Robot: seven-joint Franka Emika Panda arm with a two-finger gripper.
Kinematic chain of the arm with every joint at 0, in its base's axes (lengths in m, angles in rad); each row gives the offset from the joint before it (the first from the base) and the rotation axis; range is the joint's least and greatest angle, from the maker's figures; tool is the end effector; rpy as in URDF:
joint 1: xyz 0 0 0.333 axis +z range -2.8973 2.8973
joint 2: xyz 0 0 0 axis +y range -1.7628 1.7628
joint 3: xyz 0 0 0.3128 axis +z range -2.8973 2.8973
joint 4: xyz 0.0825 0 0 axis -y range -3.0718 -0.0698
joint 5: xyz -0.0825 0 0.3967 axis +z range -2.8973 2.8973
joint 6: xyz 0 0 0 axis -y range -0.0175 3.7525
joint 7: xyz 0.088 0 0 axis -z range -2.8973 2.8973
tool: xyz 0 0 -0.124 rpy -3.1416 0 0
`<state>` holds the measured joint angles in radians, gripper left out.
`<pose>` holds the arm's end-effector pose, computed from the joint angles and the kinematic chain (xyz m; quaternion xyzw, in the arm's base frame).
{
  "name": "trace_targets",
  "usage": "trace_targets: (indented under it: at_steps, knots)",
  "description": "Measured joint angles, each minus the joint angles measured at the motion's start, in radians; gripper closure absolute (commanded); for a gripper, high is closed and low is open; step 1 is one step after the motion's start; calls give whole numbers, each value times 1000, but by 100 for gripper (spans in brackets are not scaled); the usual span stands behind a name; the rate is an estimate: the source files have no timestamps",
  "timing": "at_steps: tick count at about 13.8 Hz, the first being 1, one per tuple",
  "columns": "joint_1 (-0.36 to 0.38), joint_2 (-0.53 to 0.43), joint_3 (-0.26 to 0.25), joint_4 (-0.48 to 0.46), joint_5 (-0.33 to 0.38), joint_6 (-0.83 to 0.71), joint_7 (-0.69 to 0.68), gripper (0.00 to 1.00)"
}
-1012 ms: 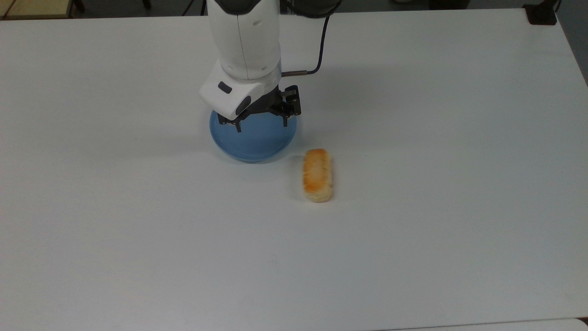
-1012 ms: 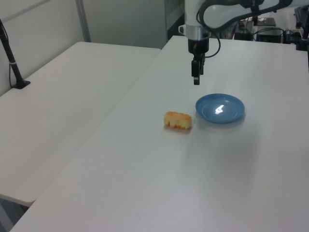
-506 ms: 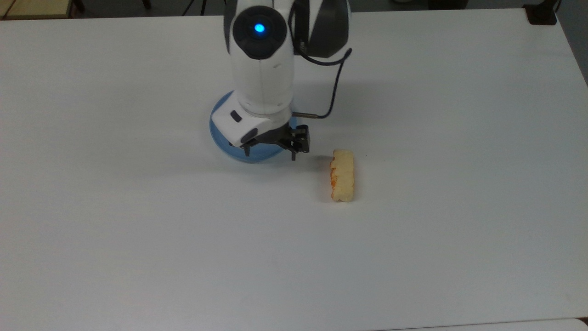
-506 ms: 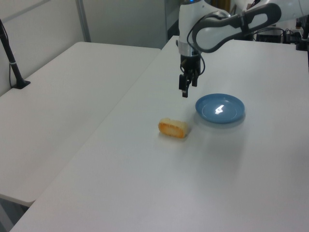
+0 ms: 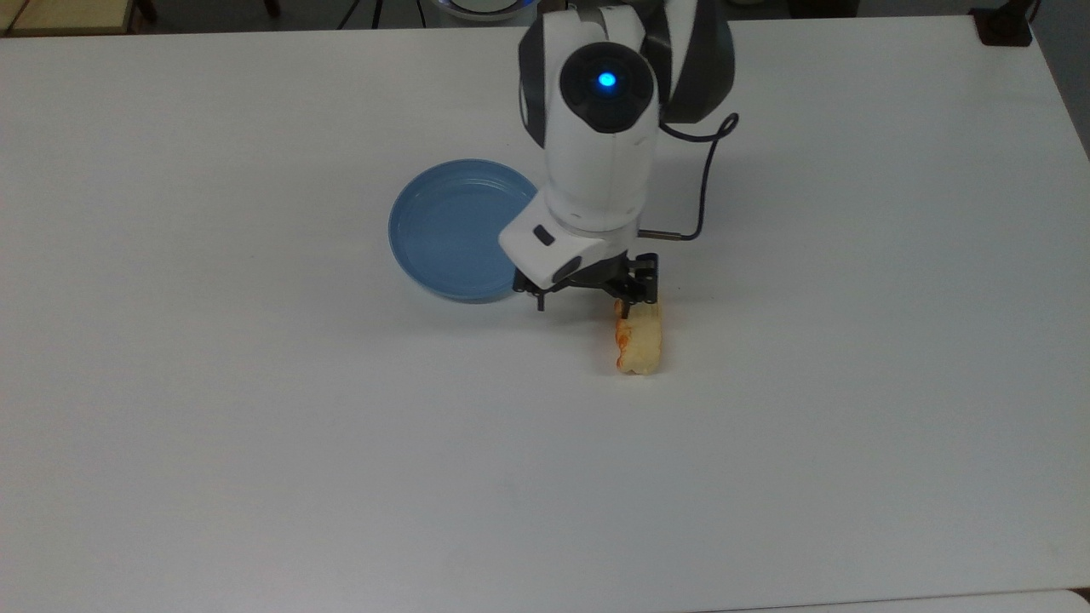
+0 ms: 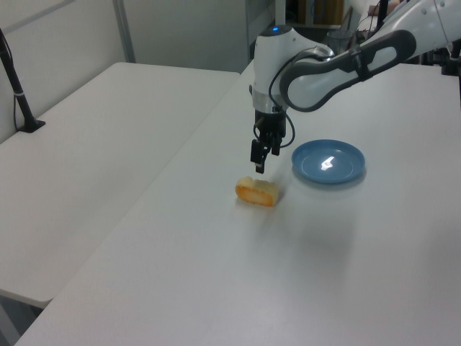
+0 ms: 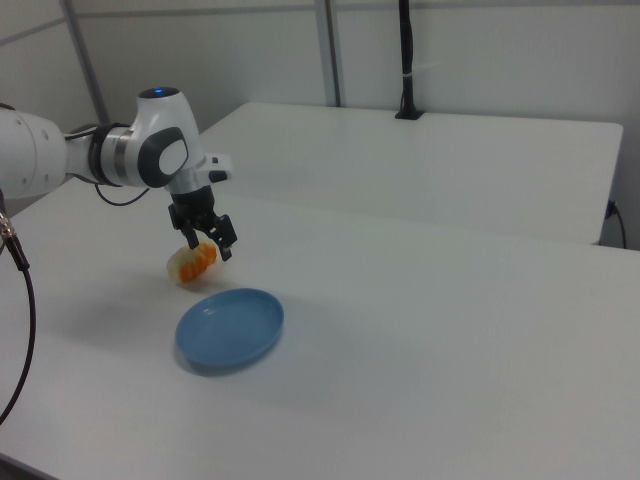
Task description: Put the bread on a plate
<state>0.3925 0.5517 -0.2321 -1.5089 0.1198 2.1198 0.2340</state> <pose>0.7037 0.1454 0.3319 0.9982 -0.0472 0.0382 0.0001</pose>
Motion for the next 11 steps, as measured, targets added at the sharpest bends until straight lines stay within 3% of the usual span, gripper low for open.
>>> trace_targets:
  at_steps: [10,11]
  knots:
    - [38,48,46,39,28,17,64,1]
    - [43,59,46,39,28,17,66,12]
